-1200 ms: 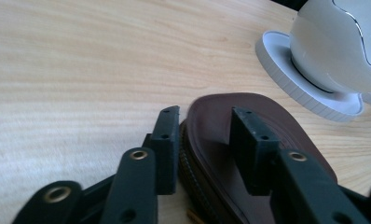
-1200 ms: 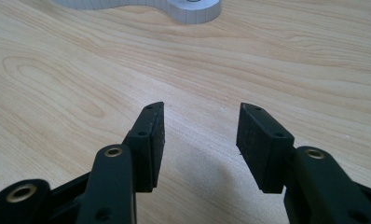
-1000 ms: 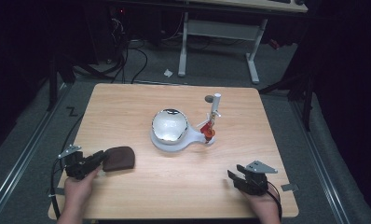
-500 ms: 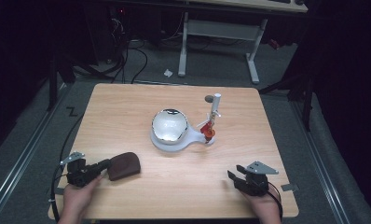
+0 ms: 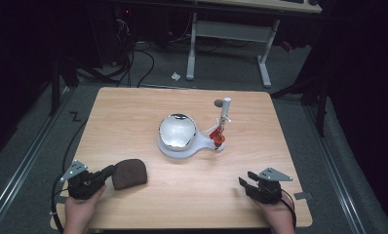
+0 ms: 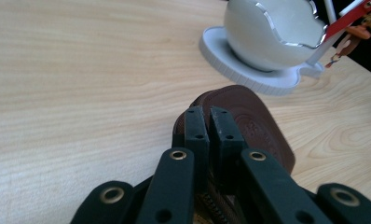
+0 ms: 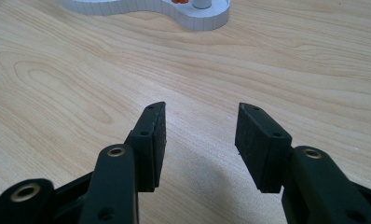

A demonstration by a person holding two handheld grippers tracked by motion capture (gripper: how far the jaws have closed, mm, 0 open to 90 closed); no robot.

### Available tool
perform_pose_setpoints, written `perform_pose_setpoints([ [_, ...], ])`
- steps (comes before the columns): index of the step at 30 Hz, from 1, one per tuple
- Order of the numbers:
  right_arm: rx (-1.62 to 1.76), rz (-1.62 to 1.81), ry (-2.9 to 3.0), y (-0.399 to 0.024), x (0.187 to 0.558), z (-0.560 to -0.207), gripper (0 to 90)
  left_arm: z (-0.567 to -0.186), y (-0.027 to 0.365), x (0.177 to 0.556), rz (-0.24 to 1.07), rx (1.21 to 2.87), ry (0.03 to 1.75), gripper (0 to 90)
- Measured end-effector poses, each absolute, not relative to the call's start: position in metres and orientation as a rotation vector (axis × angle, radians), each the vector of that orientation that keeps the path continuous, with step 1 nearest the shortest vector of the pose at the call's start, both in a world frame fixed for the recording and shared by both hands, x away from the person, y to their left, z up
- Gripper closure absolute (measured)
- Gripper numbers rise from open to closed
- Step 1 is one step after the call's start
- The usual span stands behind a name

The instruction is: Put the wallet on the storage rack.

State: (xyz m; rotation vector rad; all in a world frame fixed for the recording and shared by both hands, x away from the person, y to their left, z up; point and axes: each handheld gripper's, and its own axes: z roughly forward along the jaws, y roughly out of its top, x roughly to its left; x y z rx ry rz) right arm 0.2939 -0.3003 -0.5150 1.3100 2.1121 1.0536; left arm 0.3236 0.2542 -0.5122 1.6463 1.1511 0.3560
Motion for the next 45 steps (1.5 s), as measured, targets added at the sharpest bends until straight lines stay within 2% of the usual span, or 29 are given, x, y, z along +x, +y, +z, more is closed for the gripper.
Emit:
perform_pose_setpoints([
  [6, 1.314, 1.055, 2.110, -0.301, 0.294, -0.515, 53.8, -0.502, 0.250, 0.317, 0.425, 1.644, 1.103, 87.2],
  [21, 1.318, 1.065, 2.100, -0.302, 0.294, -0.514, 54.5, -0.479, 0.233, 0.310, 0.502, 1.631, 1.045, 87.5],
  [45, 1.324, 1.092, 2.090, -0.310, 0.293, -0.511, 55.7, -0.426, 0.181, 0.358, 0.545, 1.666, 0.977, 87.5],
])
